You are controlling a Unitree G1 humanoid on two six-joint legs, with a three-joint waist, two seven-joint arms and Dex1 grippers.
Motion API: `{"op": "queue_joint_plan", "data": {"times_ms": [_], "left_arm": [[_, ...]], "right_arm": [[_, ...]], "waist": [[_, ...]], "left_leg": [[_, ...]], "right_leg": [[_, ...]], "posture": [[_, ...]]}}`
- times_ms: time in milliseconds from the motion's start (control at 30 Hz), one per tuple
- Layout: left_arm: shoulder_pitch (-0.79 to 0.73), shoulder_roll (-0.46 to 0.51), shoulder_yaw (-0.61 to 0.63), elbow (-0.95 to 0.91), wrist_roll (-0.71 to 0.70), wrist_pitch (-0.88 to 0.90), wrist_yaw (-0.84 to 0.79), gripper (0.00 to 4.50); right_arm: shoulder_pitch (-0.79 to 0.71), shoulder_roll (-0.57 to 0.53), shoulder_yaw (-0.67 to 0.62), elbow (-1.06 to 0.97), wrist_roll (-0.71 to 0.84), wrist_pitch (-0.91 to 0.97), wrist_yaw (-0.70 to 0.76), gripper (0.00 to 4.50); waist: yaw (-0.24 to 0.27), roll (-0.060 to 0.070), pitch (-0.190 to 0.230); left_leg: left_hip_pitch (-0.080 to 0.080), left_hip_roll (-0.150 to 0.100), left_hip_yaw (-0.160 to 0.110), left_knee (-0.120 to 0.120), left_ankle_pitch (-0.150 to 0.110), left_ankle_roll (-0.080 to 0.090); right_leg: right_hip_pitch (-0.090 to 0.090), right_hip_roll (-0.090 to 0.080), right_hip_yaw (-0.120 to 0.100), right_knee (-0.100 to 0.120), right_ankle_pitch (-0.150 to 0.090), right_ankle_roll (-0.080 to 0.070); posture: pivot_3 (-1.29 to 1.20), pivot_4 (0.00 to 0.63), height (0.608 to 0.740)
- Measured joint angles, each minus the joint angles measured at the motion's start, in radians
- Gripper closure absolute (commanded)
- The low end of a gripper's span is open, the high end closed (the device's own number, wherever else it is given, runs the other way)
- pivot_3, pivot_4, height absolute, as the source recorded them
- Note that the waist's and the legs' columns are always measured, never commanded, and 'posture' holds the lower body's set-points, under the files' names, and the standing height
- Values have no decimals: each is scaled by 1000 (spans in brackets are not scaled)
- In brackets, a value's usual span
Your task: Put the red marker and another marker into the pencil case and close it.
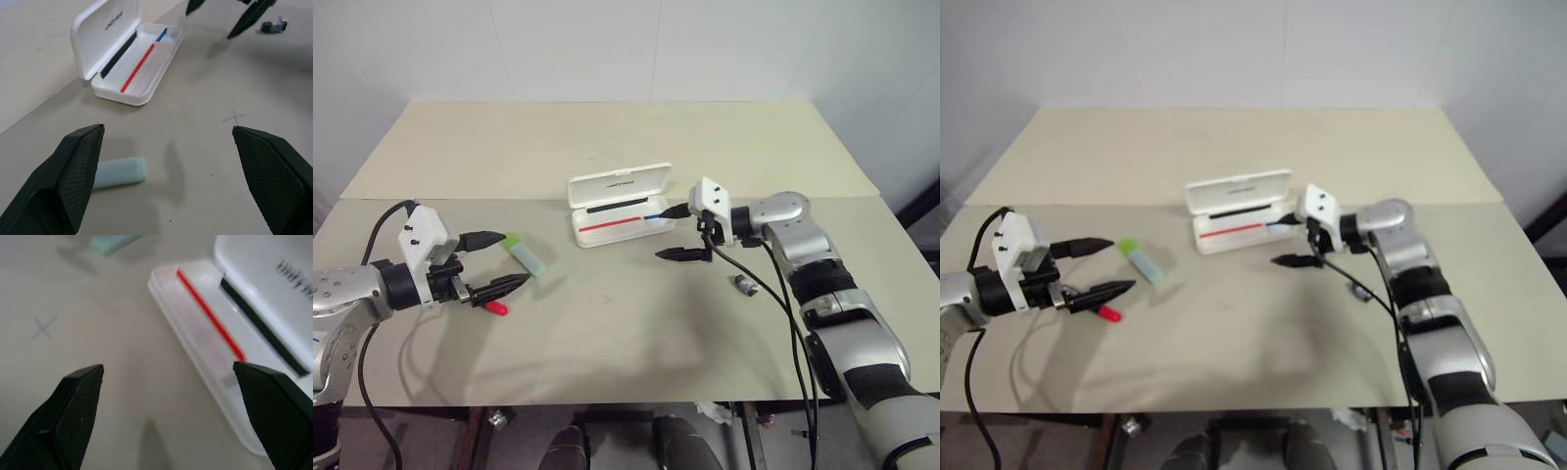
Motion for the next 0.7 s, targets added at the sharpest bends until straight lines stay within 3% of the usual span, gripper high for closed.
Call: {"op": "queue_joint_plan", "data": {"times_ms": [300, 700], "left_arm": [[103, -67, 76, -142, -39, 38, 112, 35], [240, -72, 239, -267, -95, 96, 163, 35]], "right_arm": [[-170, 106, 22, 319, -145, -129, -124, 0], [-226, 153, 39, 387, -270, -118, -242, 0]], "waist": [[-6, 0, 0], [-6, 0, 0]], "left_leg": [[0, 0, 0, 0, 0, 0], [0, 0, -1, 0, 0, -1]], "right_leg": [[0, 0, 0, 1, 0, 0], [0, 1, 0, 2, 0, -1]], "posture": [[0, 150, 740], [0, 150, 740]]}}
